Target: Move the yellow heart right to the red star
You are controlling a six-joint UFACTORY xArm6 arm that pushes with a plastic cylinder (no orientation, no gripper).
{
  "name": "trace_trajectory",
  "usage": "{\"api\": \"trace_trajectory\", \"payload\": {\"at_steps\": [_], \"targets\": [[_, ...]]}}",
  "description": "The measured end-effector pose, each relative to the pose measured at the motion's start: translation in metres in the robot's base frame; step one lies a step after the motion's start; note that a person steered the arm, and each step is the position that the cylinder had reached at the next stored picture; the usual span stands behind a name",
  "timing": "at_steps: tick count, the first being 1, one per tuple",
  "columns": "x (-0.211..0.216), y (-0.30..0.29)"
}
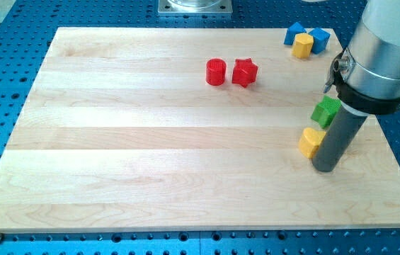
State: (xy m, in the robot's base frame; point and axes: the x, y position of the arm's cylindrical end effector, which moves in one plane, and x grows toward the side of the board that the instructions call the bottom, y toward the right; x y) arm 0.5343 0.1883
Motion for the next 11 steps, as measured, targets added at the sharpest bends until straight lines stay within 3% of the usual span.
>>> {"api": "trace_trajectory", "payload": {"at_steps": [3,4,5,8,10,11], "targets": [[-0.026,-0.039],[0.025,-0.04],[0.022,-0.02],[-0.155,0.006],[-0.125,-0.047],[-0.078,-0.083]]}}
